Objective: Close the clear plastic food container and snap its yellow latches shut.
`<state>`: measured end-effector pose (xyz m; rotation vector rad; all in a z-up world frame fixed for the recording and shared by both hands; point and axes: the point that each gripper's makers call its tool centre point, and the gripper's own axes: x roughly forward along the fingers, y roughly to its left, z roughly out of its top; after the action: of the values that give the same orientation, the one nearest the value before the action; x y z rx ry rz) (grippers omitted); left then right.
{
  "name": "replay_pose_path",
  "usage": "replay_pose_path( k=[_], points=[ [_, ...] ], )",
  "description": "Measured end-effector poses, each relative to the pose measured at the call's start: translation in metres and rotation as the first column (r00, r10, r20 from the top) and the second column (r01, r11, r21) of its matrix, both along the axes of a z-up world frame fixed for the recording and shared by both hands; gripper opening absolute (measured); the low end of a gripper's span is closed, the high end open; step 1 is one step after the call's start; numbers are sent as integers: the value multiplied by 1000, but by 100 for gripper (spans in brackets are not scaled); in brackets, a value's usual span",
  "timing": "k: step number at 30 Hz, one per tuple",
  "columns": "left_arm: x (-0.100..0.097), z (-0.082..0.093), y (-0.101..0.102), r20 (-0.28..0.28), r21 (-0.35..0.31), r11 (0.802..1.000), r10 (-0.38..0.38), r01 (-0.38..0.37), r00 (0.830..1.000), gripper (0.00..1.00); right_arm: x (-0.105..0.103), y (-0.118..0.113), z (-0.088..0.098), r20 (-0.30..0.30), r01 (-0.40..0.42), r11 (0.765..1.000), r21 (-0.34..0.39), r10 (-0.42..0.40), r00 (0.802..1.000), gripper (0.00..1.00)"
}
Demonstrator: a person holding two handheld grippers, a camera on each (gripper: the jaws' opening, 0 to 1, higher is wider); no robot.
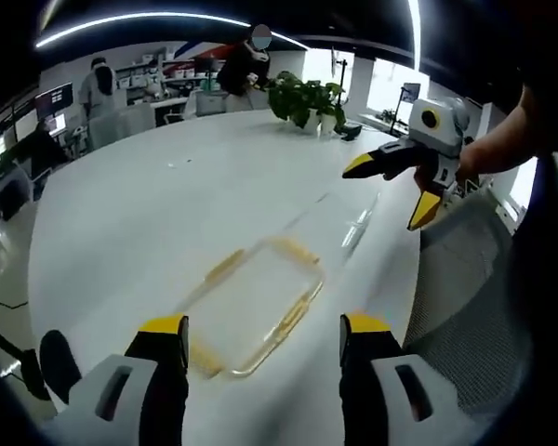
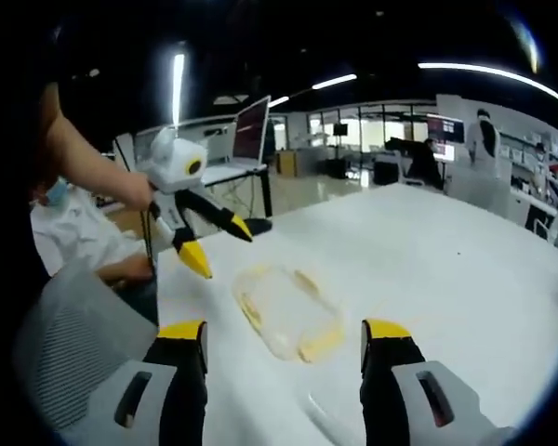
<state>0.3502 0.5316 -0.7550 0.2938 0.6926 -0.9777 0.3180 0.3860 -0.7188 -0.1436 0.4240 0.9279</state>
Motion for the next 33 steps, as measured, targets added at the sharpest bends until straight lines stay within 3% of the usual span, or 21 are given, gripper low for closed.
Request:
replay_pose_path(
  k=[33],
  points=[
    [21, -32, 16, -61, 75, 980, -181, 186, 982, 63, 28, 10, -29, -36, -69, 987, -145, 64, 997, 65]
  ],
)
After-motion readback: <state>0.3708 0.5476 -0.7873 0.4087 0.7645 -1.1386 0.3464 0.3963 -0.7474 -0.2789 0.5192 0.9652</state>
